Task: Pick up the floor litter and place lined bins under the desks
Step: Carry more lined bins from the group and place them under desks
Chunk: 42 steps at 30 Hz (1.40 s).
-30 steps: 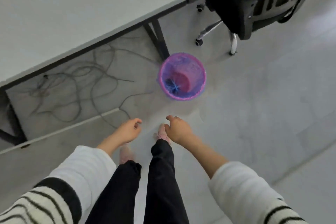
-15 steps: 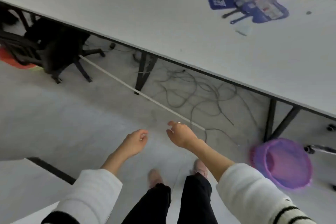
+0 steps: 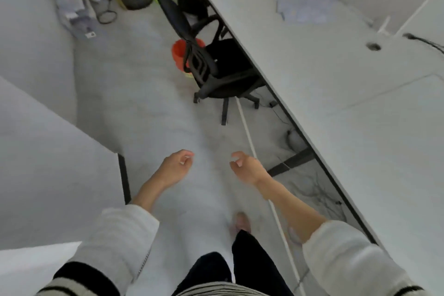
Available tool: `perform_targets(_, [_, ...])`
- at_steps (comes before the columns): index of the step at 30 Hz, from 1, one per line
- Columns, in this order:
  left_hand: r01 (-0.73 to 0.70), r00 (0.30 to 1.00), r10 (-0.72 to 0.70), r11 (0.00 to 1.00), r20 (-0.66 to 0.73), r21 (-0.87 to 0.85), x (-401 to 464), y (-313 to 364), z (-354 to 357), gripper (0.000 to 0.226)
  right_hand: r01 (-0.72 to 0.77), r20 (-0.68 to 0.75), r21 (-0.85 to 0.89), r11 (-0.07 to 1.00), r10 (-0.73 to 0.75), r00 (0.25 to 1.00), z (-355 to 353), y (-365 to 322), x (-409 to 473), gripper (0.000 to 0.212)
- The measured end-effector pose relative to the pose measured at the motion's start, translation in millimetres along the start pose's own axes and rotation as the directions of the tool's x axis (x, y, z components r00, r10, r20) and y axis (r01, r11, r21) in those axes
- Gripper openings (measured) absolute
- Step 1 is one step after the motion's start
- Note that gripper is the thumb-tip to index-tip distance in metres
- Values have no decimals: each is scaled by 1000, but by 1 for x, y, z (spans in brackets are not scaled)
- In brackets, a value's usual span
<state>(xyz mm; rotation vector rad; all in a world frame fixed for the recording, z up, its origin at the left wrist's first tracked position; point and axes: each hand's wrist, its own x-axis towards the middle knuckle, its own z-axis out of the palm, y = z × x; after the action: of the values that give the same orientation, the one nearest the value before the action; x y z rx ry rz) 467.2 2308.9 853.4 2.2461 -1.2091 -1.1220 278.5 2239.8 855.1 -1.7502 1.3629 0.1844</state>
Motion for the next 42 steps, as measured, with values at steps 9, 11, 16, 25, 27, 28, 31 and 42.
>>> perform_targets(9, [217,973,-229,926,-2,-310,102,-43,-96,14,182,168,-93,979,-165,972,-41,-148,160,39])
perform_targets(11, [259,963,-270,908,13,-329,138,-60,-124,17,211,215,-151,966,-176,961,-39,-186,203,41])
perform_targets(16, [263,960,-281,908,-11,-326,247,-80,-222,16,157,187,-69,985,-142,972,-36,-283,322,39])
perform_targets(25, [156,987,-163,955,-6,-253,451,-52,-392,23,56,99,73,996,-63,993,-70,-446,498,39])
perform_targets(27, [138,990,-142,953,5,-270,503,-49,-428,19,45,77,89,995,-52,996,-84,-479,550,39])
perform_targets(28, [133,991,-135,957,12,-257,526,-48,-445,16,45,68,96,994,-51,996,-91,-493,574,40])
perform_targets(31, [155,987,-162,958,-8,-241,609,-49,-499,11,37,58,149,988,-46,997,-111,-538,664,41])
perform_targets(42, [226,973,-230,963,-9,-150,855,-16,-664,24,-55,45,308,950,43,998,-218,-677,917,34])
